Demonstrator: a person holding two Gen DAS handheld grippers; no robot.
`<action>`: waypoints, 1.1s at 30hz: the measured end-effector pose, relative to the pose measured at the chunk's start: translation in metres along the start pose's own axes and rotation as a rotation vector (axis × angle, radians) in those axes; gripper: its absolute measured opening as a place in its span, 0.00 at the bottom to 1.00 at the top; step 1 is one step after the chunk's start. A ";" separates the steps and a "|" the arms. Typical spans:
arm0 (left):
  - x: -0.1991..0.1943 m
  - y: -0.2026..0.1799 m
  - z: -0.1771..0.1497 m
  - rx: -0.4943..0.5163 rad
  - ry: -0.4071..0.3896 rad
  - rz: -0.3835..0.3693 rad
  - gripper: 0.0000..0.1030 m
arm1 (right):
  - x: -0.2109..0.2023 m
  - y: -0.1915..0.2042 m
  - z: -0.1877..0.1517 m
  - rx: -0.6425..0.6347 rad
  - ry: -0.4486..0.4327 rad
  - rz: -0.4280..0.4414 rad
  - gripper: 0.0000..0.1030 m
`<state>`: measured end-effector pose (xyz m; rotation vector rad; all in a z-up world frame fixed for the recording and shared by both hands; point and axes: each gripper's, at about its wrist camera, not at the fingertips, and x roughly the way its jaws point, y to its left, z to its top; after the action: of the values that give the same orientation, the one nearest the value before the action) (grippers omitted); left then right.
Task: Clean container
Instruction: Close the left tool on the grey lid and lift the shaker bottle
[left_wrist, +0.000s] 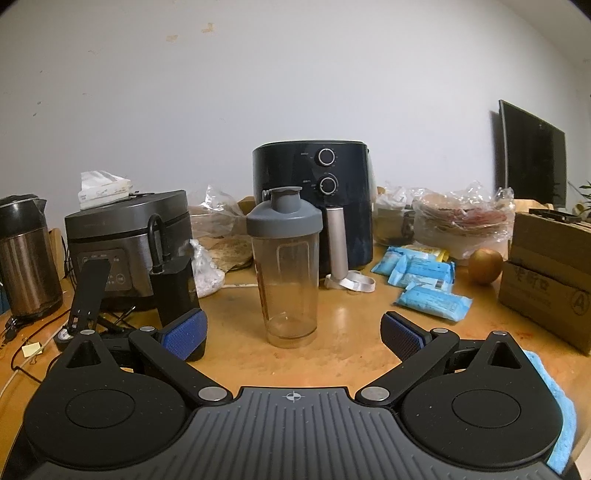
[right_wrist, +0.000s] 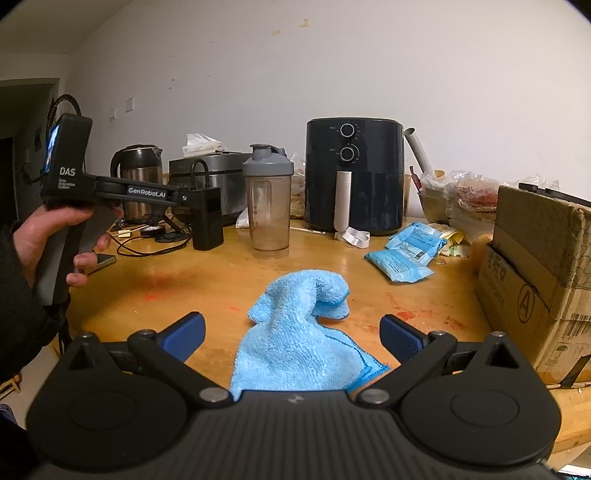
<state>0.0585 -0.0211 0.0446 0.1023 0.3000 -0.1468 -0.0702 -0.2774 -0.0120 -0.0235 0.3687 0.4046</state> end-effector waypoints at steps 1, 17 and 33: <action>0.001 0.000 0.002 0.003 -0.002 0.000 1.00 | 0.000 0.000 0.000 -0.001 0.001 -0.001 1.00; 0.023 -0.014 0.026 0.065 -0.005 0.028 1.00 | 0.000 0.001 0.002 -0.007 0.007 -0.011 1.00; 0.047 -0.004 0.032 0.034 0.016 0.036 1.00 | 0.001 -0.002 0.001 -0.007 0.009 -0.014 1.00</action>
<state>0.1117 -0.0347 0.0607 0.1425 0.3111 -0.1153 -0.0682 -0.2786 -0.0111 -0.0349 0.3758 0.3921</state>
